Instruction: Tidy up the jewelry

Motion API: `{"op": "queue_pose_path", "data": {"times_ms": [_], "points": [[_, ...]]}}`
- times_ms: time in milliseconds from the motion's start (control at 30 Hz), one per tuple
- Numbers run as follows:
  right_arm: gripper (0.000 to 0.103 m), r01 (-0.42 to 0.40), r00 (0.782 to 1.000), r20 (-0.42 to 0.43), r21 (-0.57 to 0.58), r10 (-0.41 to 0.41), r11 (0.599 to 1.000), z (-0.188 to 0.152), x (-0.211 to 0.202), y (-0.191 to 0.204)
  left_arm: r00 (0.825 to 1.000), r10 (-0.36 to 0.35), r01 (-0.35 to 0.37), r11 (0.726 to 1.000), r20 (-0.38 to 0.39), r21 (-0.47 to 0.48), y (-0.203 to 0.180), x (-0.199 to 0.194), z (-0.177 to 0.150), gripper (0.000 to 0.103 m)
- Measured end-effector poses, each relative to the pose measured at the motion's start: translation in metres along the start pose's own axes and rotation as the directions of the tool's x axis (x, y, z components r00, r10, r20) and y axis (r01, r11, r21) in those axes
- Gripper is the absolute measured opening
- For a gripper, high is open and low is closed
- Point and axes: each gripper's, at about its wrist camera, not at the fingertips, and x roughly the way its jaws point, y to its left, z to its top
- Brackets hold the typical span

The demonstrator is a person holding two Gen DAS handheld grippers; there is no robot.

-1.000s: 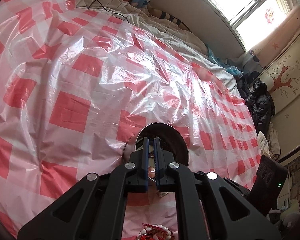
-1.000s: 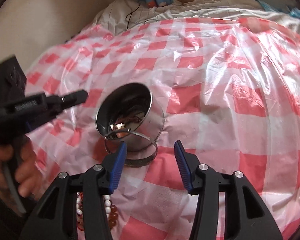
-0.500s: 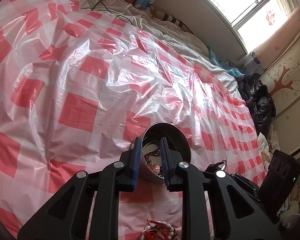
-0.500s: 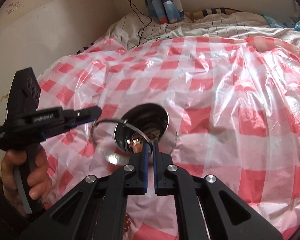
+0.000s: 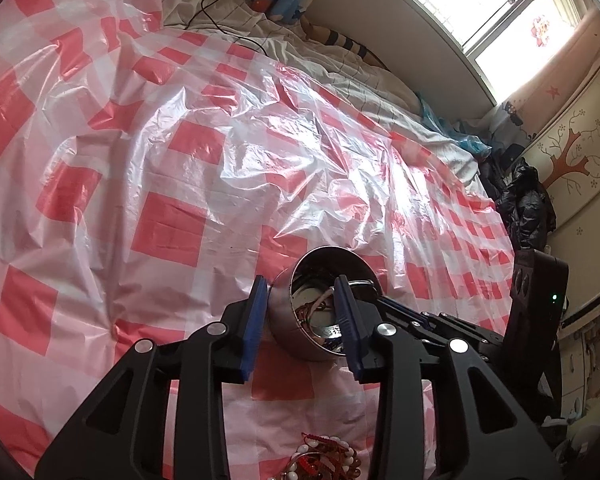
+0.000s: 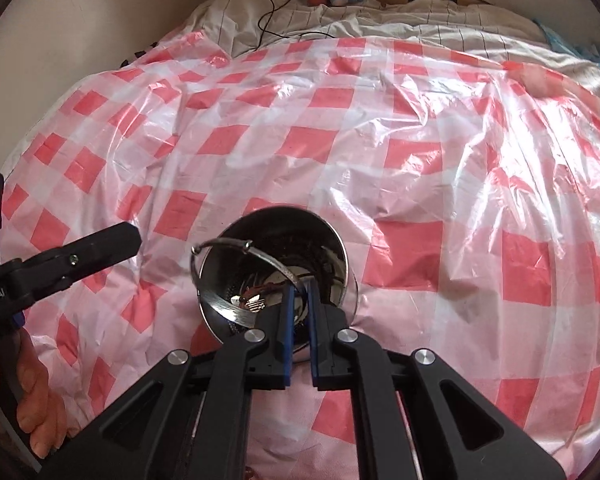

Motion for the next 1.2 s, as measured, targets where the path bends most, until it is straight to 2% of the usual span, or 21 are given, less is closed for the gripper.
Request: {"op": "queue_pose_path", "data": {"times_ms": [33, 67, 100, 200, 267, 333, 367, 467, 533, 700, 1067, 1133, 1200], "points": [[0.036, -0.008, 0.999, 0.035, 0.017, 0.008, 1.000, -0.002, -0.009, -0.002, 1.000, 0.001, -0.001, 1.000, 0.000, 0.001, -0.001, -0.001, 0.000, 0.036], [0.060, 0.013, 0.997, 0.080, 0.022, -0.015, 1.000, -0.004, -0.020, -0.002, 1.000, 0.004, -0.004, 1.000, -0.001, 0.005, -0.001, -0.002, -0.001, 0.037], [0.069, 0.036, 0.990, 0.134, 0.021, -0.038, 0.999, -0.008, -0.034, -0.002, 1.000, 0.011, -0.011, 1.000, -0.001, 0.009, -0.002, -0.003, -0.002, 0.038], [0.071, 0.043, 0.973, 0.224, 0.027, -0.048, 0.999, -0.022, -0.062, -0.005, 0.998, 0.054, -0.054, 0.998, 0.012, 0.041, -0.005, -0.006, -0.006, 0.042], [0.073, 0.065, 0.964, 0.257, 0.052, -0.076, 0.997, -0.030, -0.073, -0.009, 0.996, 0.083, -0.084, 0.994, 0.025, 0.070, -0.008, -0.009, -0.009, 0.043], [0.074, 0.045, 0.958, 0.278, 0.087, -0.068, 0.995, -0.043, -0.079, -0.014, 0.990, 0.131, -0.137, 0.985, 0.057, 0.109, -0.014, -0.013, -0.014, 0.044], [0.078, 0.033, 0.957, 0.284, 0.102, -0.061, 0.994, -0.051, -0.079, -0.016, 0.986, 0.151, -0.160, 0.979, 0.073, 0.127, -0.016, -0.015, -0.015, 0.045], [0.079, 0.038, 0.964, 0.258, 0.130, -0.071, 0.991, -0.068, -0.070, -0.018, 0.971, 0.203, -0.223, 0.960, 0.127, 0.170, -0.023, -0.021, -0.021, 0.050], [0.079, 0.018, 0.971, 0.235, 0.137, -0.050, 0.990, -0.069, -0.064, -0.015, 0.962, 0.228, -0.256, 0.947, 0.153, 0.196, -0.026, -0.024, -0.025, 0.053], [0.081, 0.034, 0.970, 0.239, 0.069, -0.049, 0.997, -0.071, -0.061, 0.001, 0.943, 0.274, -0.315, 0.915, 0.188, 0.250, -0.033, -0.026, -0.034, 0.058], [0.082, 0.020, 0.977, 0.214, 0.027, -0.026, 0.999, -0.072, -0.060, 0.013, 0.931, 0.291, -0.351, 0.883, 0.223, 0.313, -0.046, -0.031, -0.047, 0.071], [0.082, 0.018, 0.978, 0.206, 0.024, -0.023, 1.000, -0.072, -0.060, 0.014, 0.938, 0.278, -0.334, 0.888, 0.208, 0.317, -0.045, -0.031, -0.048, 0.075], [0.082, -0.004, 0.981, 0.195, 0.028, -0.002, 1.000, -0.071, -0.062, 0.012, 0.957, 0.245, -0.283, 0.909, 0.157, 0.306, -0.039, -0.030, -0.046, 0.076]]}}
